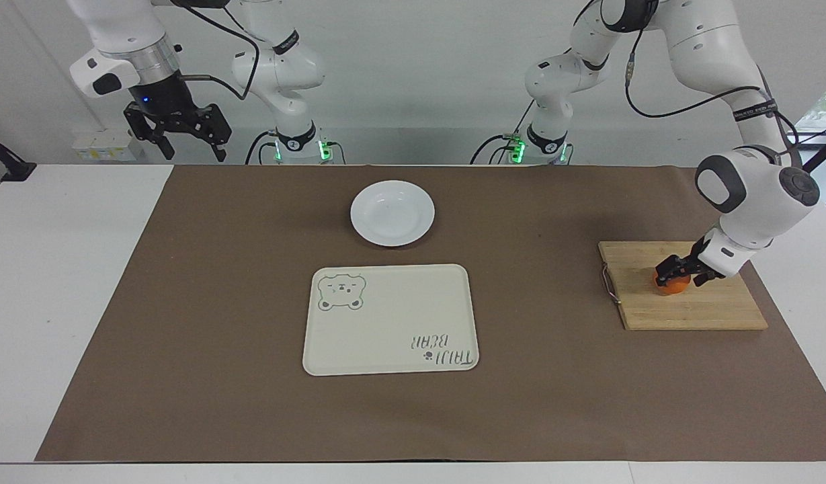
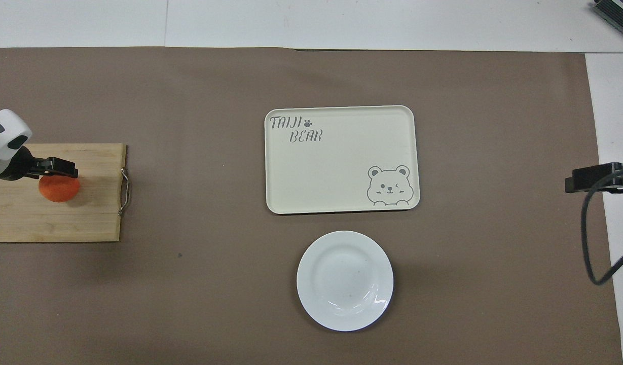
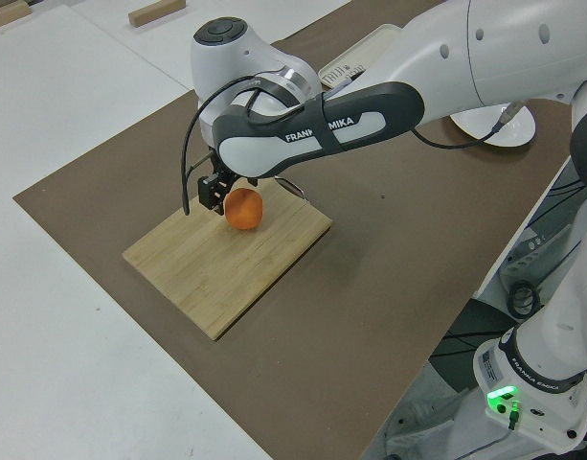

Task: Place orange and plate with both arms
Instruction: 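Lower the left gripper onto the orange and close it, then lift the orange with the left gripper and carry it over the plate, then release the orange onto the plate while the right gripper reaches inward, then withdraw the left gripper while the right gripper reaches the plate rim, then grasp the plate rim nearest the right gripper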

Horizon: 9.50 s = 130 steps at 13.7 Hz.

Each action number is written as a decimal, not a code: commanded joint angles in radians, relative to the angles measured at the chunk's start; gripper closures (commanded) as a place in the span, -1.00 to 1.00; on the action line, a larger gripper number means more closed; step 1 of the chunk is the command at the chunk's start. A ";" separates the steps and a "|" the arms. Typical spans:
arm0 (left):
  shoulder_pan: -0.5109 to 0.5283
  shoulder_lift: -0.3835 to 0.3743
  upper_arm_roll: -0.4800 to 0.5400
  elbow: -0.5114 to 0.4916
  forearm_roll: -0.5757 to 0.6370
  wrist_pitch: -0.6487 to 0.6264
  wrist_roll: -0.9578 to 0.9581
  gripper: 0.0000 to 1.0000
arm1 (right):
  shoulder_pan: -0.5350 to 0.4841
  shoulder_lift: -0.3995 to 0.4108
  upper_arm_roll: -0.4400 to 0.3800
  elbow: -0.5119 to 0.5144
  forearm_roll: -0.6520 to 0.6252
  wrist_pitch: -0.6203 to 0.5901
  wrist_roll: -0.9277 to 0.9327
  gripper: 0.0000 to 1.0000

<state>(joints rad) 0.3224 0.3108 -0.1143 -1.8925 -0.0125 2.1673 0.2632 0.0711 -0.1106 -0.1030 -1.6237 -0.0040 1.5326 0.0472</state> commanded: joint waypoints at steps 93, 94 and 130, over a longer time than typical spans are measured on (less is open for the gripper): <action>-0.651 -0.215 -0.205 0.024 0.063 -0.187 -0.351 -1.00 | -0.082 -0.043 0.012 -0.757 0.789 0.293 -0.492 -1.00; -0.605 -0.228 -0.202 0.030 0.040 -0.187 -0.302 -1.00 | -0.077 -0.044 0.012 -0.762 0.797 0.296 -0.492 -1.00; -0.402 -0.245 0.168 0.435 -0.020 -0.706 -0.297 -1.00 | 0.101 0.061 0.012 -1.064 1.319 0.572 -0.955 0.59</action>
<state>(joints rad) -0.0710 0.0497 0.0481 -1.5052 -0.0237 1.4924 -0.0171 0.1642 -0.0488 -0.0931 -2.6796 1.2767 2.0801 -0.9063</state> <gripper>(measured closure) 0.000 0.749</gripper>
